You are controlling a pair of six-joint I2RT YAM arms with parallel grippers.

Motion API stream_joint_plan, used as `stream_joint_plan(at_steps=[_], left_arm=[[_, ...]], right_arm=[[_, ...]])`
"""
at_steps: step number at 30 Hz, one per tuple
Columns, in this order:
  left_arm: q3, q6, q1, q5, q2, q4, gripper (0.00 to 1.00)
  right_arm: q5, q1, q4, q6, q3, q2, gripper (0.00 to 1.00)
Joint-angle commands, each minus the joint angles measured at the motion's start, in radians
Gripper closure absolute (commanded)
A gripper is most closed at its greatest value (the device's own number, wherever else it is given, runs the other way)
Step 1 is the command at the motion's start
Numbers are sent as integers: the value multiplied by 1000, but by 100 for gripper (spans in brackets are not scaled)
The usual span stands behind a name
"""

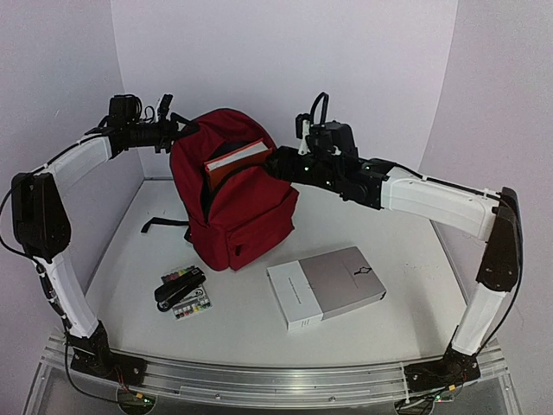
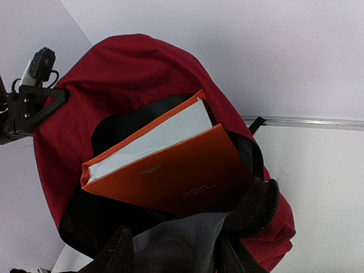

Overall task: Pack the student bag
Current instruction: Adjust the student bag at the center of the board.

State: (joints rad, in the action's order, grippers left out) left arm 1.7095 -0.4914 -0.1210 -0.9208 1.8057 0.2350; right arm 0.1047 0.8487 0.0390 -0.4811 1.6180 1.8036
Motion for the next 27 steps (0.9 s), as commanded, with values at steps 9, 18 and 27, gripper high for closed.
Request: stream_joint_plan(at_steps=[9,18,27], left_arm=[[-175,83,-21,-61,-183,-58,6],[-302,246,-115,104,-332,74,0],[-346,348,-299,346,-361,140,0]], right_arm=[[201,1,64,-63,-130,-56,28],[71,2,63,-76,-214,-150,17],[38,2,65,-76,-264,-253,11]])
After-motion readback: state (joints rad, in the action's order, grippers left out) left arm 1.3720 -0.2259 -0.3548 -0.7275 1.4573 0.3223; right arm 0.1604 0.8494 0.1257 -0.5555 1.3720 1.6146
